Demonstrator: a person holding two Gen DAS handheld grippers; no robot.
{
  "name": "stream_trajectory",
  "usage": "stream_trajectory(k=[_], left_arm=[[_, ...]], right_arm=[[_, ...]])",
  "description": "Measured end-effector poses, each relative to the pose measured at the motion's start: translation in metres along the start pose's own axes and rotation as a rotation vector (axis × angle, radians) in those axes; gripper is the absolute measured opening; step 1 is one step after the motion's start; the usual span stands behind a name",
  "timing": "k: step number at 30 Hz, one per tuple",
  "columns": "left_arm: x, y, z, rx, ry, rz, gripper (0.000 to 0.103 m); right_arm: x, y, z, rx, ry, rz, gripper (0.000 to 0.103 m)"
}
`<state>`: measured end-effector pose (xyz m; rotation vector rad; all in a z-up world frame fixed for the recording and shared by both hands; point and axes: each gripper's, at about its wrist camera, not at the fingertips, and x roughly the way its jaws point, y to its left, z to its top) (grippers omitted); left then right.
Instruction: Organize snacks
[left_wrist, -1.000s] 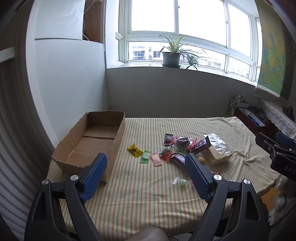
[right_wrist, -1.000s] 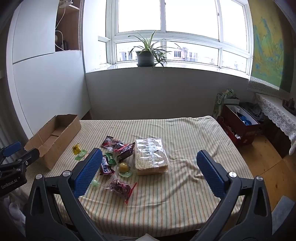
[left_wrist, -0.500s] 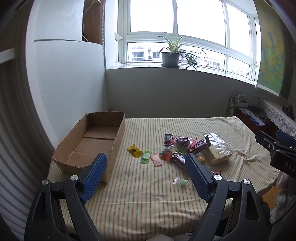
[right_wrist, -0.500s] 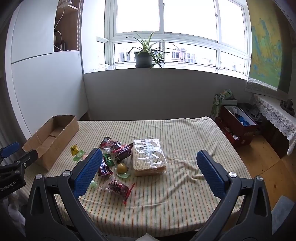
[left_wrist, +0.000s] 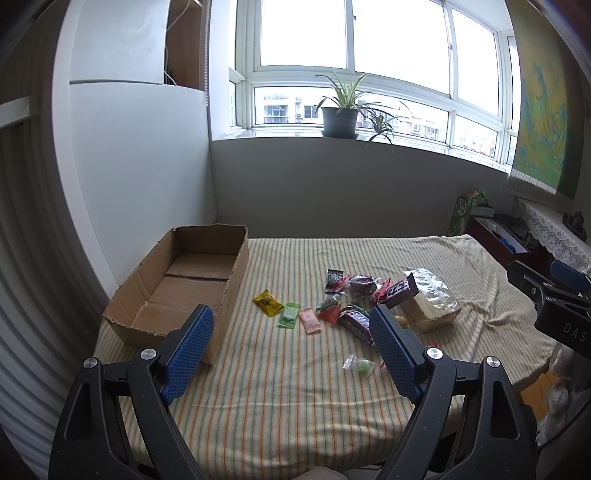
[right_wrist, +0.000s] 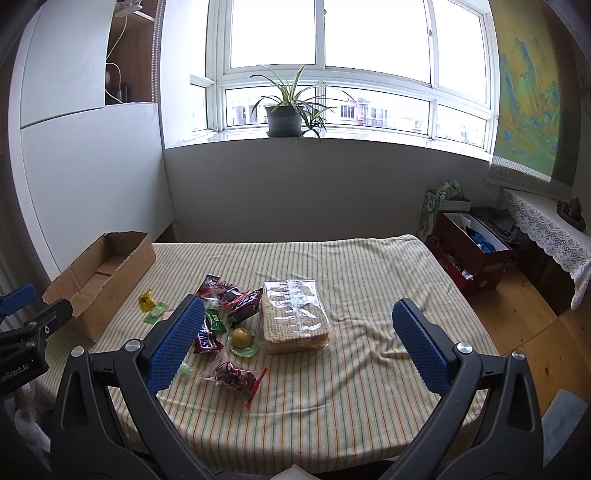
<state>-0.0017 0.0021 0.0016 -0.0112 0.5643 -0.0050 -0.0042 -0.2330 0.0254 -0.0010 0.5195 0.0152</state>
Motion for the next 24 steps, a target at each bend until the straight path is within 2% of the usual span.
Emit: stream_trajectory(k=[24], left_arm=[[-0.0009,-0.0017,-0.0006,0.003,0.0,-0.01,0.086]], right_arm=[[0.0009,0.0006,-0.0022,-0.001,0.004,-0.001,0.103]])
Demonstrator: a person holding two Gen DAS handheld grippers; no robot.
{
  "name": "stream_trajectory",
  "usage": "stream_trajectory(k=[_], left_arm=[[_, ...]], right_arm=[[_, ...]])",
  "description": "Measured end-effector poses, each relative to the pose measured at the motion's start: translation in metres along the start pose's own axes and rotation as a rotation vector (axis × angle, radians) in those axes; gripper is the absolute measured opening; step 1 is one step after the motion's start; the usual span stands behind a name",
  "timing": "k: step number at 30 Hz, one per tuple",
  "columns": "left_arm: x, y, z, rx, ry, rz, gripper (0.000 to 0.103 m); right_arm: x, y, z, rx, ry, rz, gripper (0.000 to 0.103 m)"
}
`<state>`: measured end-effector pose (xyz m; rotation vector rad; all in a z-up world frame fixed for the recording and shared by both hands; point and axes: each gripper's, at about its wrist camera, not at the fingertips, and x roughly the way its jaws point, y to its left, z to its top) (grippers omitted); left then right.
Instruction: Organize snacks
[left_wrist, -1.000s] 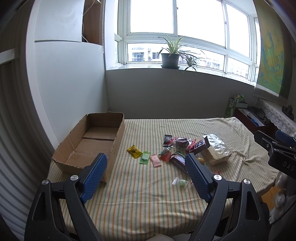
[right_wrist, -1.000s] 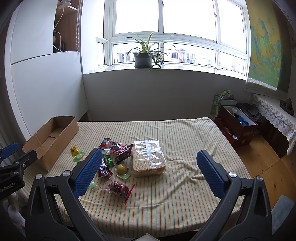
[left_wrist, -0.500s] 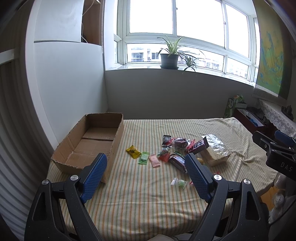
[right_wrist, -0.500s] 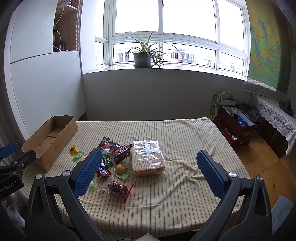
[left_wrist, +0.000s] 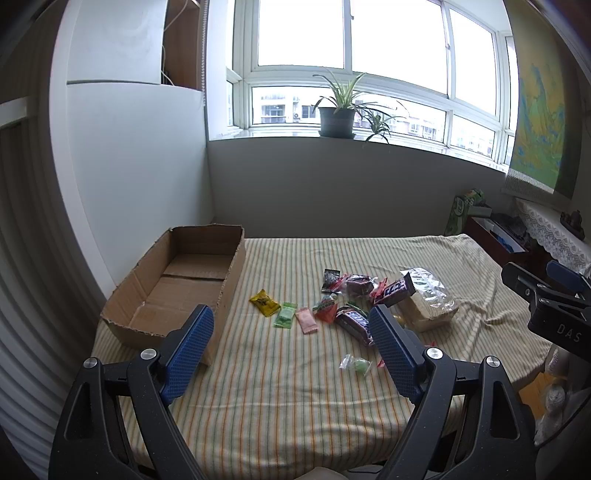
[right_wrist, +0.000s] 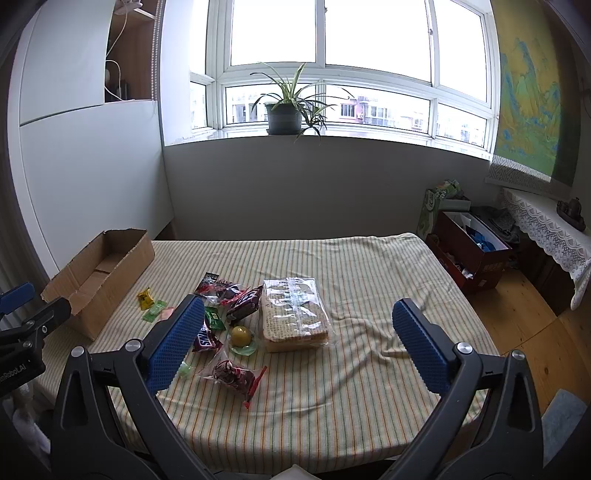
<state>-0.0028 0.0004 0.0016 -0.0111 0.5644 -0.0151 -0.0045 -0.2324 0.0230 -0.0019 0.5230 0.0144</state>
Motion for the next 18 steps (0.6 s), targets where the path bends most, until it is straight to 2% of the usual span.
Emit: stream_trajectory(k=[18], left_arm=[[0.0017,-0.0038,-0.0018,0.005,0.004,-0.003,0.086]], right_arm=[[0.0007,0.0,-0.0015,0.001,0.002,0.0,0.103]])
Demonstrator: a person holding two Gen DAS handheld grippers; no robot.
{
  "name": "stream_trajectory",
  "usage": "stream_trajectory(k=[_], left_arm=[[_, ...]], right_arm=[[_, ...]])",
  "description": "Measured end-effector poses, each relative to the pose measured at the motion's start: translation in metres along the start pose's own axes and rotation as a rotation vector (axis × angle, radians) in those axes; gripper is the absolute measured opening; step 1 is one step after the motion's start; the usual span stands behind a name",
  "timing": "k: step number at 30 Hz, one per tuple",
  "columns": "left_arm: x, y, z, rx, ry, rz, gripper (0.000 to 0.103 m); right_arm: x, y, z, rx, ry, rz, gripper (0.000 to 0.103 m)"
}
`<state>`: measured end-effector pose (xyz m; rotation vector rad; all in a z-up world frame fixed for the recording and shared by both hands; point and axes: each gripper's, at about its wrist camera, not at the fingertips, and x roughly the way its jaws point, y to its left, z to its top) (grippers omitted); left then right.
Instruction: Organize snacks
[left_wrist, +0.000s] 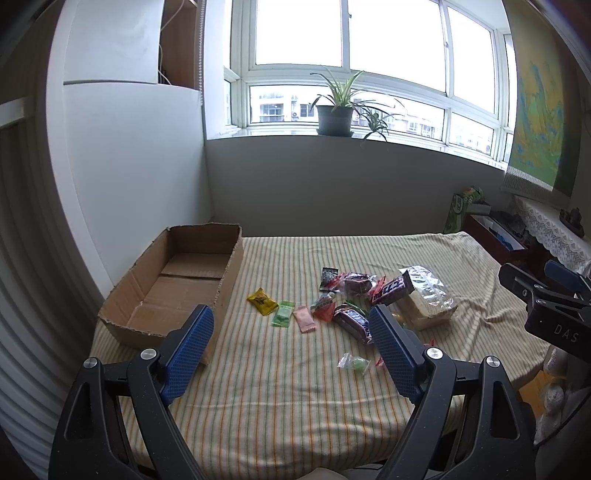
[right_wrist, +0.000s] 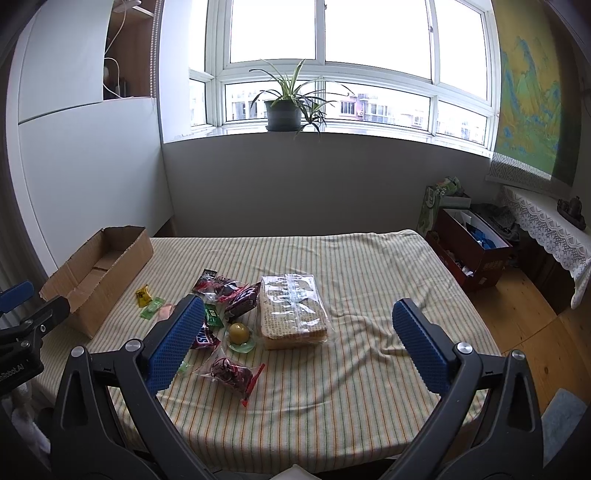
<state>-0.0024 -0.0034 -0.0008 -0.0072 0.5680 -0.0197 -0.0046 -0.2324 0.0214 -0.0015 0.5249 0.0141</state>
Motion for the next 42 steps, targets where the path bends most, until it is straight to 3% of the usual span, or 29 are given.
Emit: stream_trajectory(k=[19,26,34,42], left_arm=[[0.01,0.002,-0.003,-0.002,0.025,0.003,0.086],[0.019,0.013,-0.006,-0.015,0.045,0.022,0.086],[0.035,0.019,-0.017,-0.03,0.1,0.009,0.085],[0.059,-0.003,-0.039,0.007,0.207,-0.085,0.076]], right_arm=[[0.001,-0.003,-0.007,0.0,0.018,0.0,0.103],[0.012,-0.023,-0.012,0.002,0.049,0.017,0.103],[0.028,-0.027,-0.027,-0.049,0.131,0.127,0.103],[0.052,-0.009,-0.053,-0.104,0.243,0.266,0.103]])
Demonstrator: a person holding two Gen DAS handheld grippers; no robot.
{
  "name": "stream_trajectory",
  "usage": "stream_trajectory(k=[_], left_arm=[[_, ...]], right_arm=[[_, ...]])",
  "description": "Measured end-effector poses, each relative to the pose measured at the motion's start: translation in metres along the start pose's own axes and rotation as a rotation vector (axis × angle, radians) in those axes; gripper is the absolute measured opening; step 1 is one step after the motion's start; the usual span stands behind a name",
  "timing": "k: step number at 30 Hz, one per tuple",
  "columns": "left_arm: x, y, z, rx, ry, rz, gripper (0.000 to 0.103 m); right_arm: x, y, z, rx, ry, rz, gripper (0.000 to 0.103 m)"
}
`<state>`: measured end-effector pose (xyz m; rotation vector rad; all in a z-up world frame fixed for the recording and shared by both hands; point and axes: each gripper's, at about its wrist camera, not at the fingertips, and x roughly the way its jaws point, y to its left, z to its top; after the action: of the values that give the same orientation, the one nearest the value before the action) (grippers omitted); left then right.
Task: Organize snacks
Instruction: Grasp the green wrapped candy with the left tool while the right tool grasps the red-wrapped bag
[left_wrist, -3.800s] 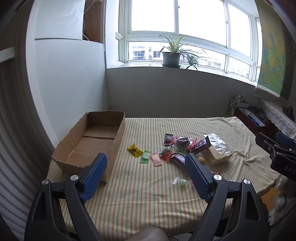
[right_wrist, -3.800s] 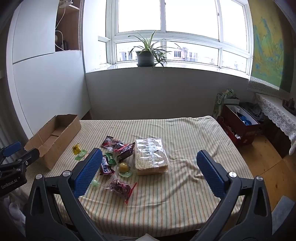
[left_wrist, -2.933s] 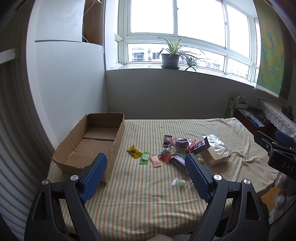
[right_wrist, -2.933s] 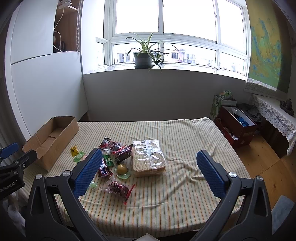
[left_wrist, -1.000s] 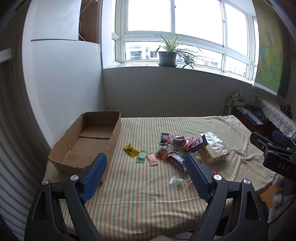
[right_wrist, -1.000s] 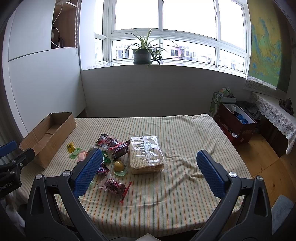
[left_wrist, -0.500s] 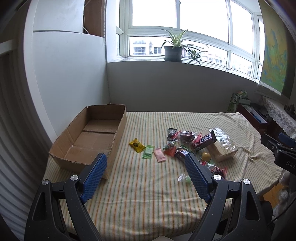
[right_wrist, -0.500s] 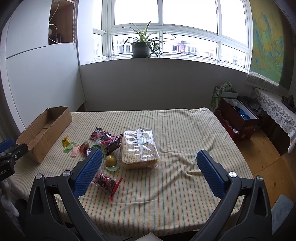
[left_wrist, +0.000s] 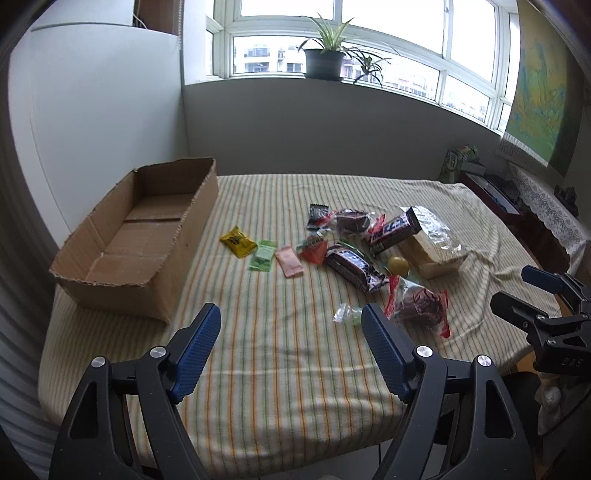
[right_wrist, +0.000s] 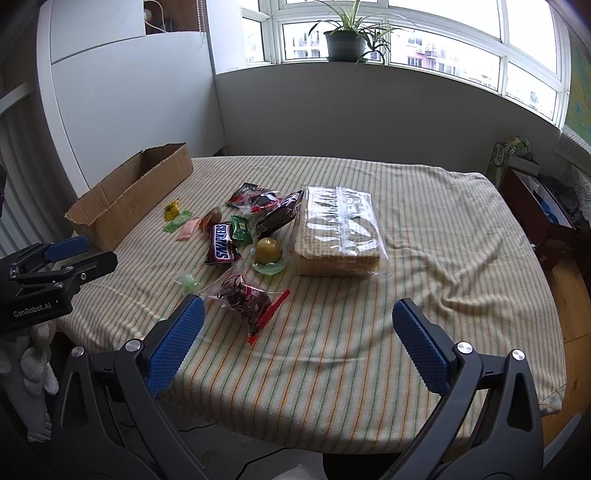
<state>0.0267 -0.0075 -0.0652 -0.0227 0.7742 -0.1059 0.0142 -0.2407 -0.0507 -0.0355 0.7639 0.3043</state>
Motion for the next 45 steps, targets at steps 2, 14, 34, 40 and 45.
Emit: stream_trajectory(k=[2,14,34,40,45], left_arm=[[0.01,-0.004,-0.004,0.006,0.039,-0.03,0.075],[0.051,-0.019,-0.015,0.039,0.149,-0.113,0.062],[0.086,-0.025,-0.003,0.109,0.143,-0.123,0.048],[0.087,-0.022,-0.002,0.103,0.137,-0.128,0.043],[0.085,-0.022,-0.001,0.091,0.134,-0.141,0.043]], right_arm=[[0.008,0.002,0.0,0.001,0.02,0.035,0.103],[0.059,0.014,0.006,-0.073,0.13,0.139,0.095],[0.1,0.015,0.017,-0.061,0.197,0.243,0.078],[0.099,0.027,0.015,-0.095,0.209,0.245,0.076],[0.1,0.032,0.013,-0.119,0.213,0.192,0.059]])
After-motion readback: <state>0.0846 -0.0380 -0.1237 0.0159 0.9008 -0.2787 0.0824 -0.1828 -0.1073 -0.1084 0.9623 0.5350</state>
